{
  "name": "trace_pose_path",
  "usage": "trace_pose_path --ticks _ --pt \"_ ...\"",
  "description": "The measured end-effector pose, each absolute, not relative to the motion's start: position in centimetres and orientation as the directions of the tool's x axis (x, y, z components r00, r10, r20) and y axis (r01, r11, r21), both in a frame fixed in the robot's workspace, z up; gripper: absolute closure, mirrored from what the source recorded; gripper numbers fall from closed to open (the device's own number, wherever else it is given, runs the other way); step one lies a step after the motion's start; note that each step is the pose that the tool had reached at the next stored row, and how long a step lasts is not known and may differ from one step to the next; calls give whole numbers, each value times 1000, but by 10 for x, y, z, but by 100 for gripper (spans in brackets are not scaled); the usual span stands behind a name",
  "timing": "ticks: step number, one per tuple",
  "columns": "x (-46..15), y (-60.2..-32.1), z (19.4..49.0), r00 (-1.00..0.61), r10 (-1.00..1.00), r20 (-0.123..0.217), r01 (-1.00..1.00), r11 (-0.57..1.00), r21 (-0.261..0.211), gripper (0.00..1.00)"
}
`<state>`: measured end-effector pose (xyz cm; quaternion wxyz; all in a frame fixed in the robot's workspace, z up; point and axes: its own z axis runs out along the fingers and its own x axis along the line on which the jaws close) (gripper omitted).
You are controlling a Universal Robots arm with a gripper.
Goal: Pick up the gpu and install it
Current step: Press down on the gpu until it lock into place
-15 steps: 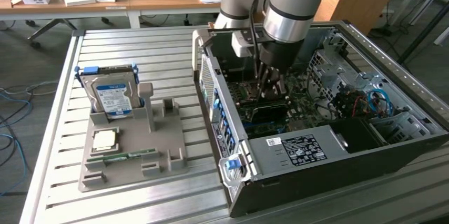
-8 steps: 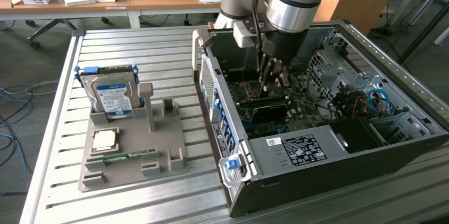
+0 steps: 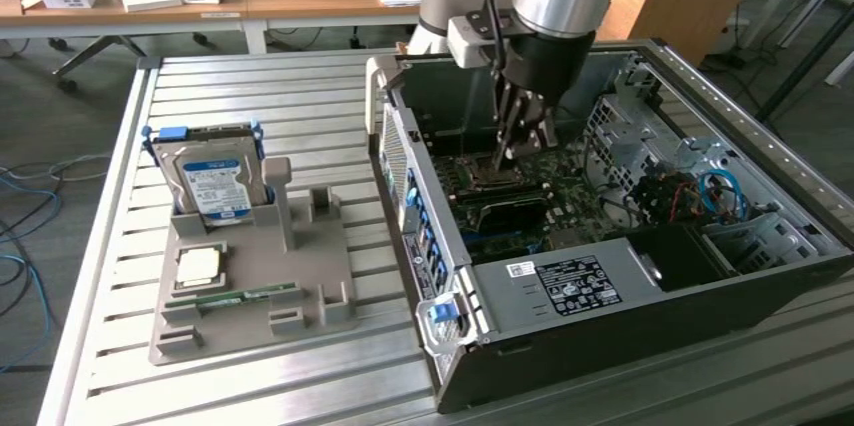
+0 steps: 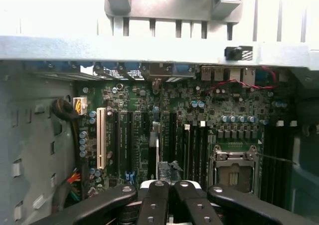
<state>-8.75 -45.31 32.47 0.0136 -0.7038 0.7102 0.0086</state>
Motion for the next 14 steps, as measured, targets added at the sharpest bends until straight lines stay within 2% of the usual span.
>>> trace_pose_path --ticks 6,14 --pt "-88 -453 338 -9 -999 -31 -1000 9 -7 89" --pt "-88 -453 339 -9 -999 -31 -1000 9 -7 89"
